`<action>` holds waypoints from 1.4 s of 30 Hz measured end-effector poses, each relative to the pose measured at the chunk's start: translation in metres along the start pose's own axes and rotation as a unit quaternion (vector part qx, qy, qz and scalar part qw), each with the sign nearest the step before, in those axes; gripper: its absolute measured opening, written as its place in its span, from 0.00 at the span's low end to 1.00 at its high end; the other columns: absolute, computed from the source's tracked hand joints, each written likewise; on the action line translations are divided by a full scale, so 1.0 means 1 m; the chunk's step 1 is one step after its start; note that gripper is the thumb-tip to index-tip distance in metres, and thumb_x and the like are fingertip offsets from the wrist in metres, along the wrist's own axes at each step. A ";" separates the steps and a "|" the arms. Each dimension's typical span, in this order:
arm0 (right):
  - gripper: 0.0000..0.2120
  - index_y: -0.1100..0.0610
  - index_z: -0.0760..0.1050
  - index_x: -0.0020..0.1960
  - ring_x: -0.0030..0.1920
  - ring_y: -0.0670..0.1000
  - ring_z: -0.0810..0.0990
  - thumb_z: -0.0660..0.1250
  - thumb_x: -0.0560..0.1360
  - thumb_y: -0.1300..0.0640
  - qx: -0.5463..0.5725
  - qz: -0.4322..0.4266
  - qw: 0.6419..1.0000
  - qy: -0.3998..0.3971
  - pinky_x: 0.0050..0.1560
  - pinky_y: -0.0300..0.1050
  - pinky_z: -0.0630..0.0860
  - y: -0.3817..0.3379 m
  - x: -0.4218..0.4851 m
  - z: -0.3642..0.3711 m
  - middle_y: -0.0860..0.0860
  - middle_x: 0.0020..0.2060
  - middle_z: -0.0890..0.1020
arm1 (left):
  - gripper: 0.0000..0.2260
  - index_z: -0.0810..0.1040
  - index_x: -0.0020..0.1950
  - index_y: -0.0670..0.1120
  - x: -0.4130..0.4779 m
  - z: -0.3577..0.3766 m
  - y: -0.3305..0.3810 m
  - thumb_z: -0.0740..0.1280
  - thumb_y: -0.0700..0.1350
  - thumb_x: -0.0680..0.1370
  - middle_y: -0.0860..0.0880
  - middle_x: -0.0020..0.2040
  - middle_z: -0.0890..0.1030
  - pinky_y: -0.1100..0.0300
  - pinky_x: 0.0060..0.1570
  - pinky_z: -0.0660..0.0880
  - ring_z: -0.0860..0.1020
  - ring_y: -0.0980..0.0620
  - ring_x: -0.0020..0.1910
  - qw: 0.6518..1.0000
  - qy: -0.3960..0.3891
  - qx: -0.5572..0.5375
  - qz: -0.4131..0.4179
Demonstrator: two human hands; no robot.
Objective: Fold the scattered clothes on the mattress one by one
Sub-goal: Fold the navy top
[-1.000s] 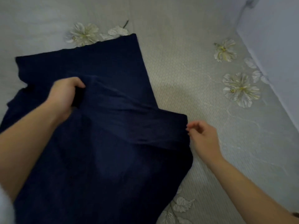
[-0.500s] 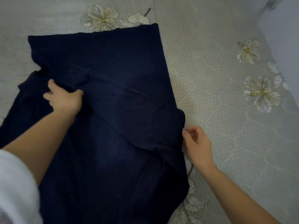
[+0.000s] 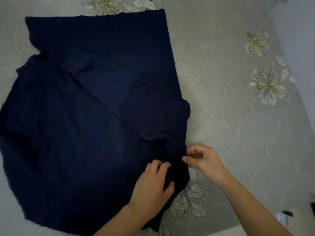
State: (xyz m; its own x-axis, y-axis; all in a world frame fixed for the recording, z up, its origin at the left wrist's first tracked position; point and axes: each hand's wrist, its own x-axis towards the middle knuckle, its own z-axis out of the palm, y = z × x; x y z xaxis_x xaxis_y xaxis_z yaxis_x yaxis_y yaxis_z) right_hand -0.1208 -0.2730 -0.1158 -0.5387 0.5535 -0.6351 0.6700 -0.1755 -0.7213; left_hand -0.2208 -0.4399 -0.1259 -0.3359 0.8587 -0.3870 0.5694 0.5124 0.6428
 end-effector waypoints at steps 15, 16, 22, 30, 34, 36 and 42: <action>0.07 0.57 0.81 0.44 0.42 0.51 0.82 0.66 0.73 0.65 -0.188 0.045 0.981 -0.028 0.50 0.48 0.79 -0.013 0.011 -0.045 0.53 0.39 0.83 | 0.18 0.69 0.69 0.52 0.000 0.015 0.009 0.61 0.49 0.78 0.51 0.50 0.79 0.61 0.42 0.72 0.76 0.54 0.46 0.981 -0.191 -0.016 0.006; 0.06 0.56 0.80 0.47 0.42 0.52 0.82 0.65 0.74 0.63 -0.172 0.023 0.984 0.035 0.49 0.48 0.79 -0.022 0.021 -0.045 0.54 0.40 0.83 | 0.23 0.63 0.73 0.54 0.000 0.016 0.011 0.62 0.50 0.78 0.51 0.48 0.80 0.60 0.43 0.74 0.77 0.55 0.44 0.980 -0.198 -0.038 0.004; 0.22 0.51 0.67 0.69 0.45 0.47 0.74 0.66 0.76 0.51 -0.300 -0.136 0.939 0.095 0.48 0.41 0.74 -0.052 0.068 -0.018 0.46 0.48 0.73 | 0.30 0.55 0.77 0.59 0.004 0.032 0.026 0.63 0.51 0.78 0.53 0.46 0.77 0.62 0.49 0.74 0.76 0.56 0.46 0.958 -0.257 -0.126 -0.024; 0.31 0.52 0.56 0.77 0.73 0.56 0.56 0.62 0.78 0.48 -0.521 -0.161 0.831 0.113 0.69 0.54 0.56 -0.059 0.066 0.027 0.55 0.74 0.57 | 0.17 0.73 0.68 0.55 0.006 0.012 0.005 0.62 0.47 0.80 0.55 0.39 0.77 0.63 0.43 0.75 0.76 0.58 0.40 0.938 -0.205 -0.264 -0.090; 0.31 0.52 0.51 0.78 0.77 0.54 0.47 0.59 0.79 0.48 -0.545 -0.217 0.810 0.015 0.73 0.54 0.49 -0.072 0.061 0.077 0.53 0.78 0.50 | 0.11 0.80 0.56 0.51 0.000 -0.030 -0.044 0.63 0.40 0.78 0.55 0.39 0.80 0.69 0.36 0.73 0.76 0.61 0.34 0.934 0.105 -0.284 -0.190; 0.30 0.53 0.50 0.78 0.78 0.53 0.45 0.56 0.80 0.47 -0.548 -0.234 0.803 -0.016 0.74 0.54 0.47 -0.080 0.061 0.108 0.53 0.78 0.49 | 0.11 0.81 0.53 0.51 -0.008 -0.062 -0.079 0.64 0.38 0.77 0.54 0.44 0.78 0.73 0.41 0.70 0.76 0.62 0.40 0.916 0.226 -0.238 -0.229; 0.31 0.54 0.47 0.78 0.78 0.51 0.40 0.54 0.81 0.46 -0.551 -0.321 0.765 -0.085 0.75 0.52 0.39 -0.104 0.070 0.208 0.51 0.78 0.45 | 0.17 0.75 0.62 0.45 -0.038 -0.153 -0.185 0.67 0.38 0.73 0.41 0.61 0.71 0.60 0.65 0.58 0.68 0.42 0.62 0.814 0.448 -0.110 -0.353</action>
State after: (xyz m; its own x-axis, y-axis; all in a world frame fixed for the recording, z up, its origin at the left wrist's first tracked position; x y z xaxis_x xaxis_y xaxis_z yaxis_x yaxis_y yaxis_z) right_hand -0.3347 -0.3849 -0.1430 -0.9334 0.1070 -0.3424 0.2127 0.9337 -0.2879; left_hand -0.4283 -0.5667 -0.1286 -0.9897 -0.0421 -0.1367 -0.1177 0.7828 0.6110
